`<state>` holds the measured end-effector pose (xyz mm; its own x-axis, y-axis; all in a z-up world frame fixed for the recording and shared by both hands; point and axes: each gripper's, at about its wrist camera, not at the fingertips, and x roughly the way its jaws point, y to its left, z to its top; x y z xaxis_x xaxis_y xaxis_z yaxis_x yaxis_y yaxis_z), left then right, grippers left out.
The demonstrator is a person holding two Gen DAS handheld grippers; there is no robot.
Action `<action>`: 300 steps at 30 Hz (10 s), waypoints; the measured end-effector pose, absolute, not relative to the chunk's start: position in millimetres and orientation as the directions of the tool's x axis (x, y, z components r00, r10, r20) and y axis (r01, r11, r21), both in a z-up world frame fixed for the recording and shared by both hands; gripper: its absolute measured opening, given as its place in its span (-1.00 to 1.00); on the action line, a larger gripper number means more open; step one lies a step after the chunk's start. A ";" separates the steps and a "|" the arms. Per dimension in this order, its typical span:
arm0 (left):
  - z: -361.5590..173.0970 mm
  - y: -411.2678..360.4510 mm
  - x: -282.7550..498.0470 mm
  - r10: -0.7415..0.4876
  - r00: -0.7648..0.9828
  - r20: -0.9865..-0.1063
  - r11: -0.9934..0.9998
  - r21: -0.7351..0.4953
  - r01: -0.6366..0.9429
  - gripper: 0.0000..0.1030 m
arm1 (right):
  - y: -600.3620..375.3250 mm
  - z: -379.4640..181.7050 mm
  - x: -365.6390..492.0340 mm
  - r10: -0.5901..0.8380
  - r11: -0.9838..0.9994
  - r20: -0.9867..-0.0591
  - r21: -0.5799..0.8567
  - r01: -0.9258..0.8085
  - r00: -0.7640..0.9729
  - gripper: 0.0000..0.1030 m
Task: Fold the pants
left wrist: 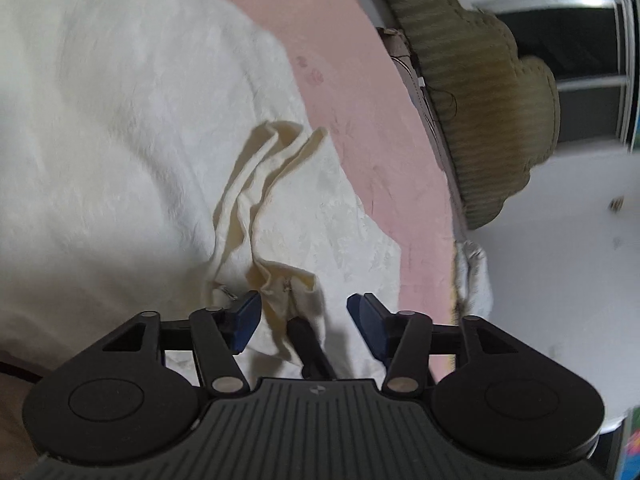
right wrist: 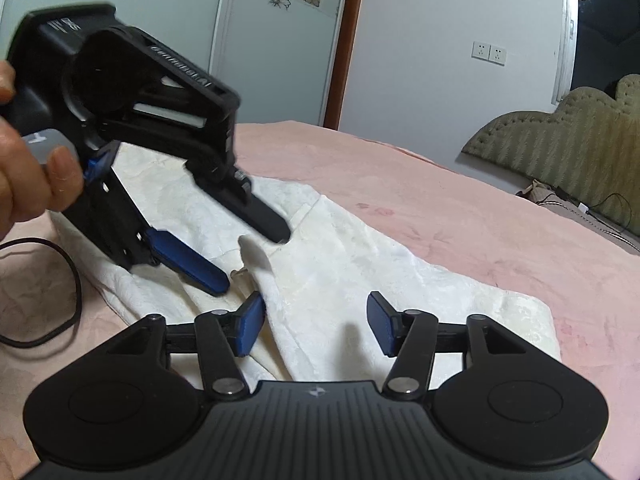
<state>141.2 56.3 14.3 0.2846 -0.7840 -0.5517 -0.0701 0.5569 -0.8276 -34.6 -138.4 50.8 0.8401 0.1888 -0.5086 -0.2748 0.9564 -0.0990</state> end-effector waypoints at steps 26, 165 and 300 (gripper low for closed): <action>32.1 46.9 117.6 -0.608 0.428 -0.669 0.769 -0.631 0.104 -0.78 | -147.7 41.6 -11.1 0.236 0.966 -0.565 0.050 -0.253 0.790 0.24; 38.5 289.9 111.1 -0.217 0.782 -0.585 0.697 -0.653 -0.295 -0.67 | 9.3 51.9 84.6 0.580 0.765 -0.586 0.152 -0.625 0.567 0.10; 21.4 -127.1 -29.5 -0.686 0.518 -0.511 0.428 0.293 0.855 -0.05 | -348.7 14.2 -77.1 0.264 0.674 -0.385 0.729 0.117 0.884 0.69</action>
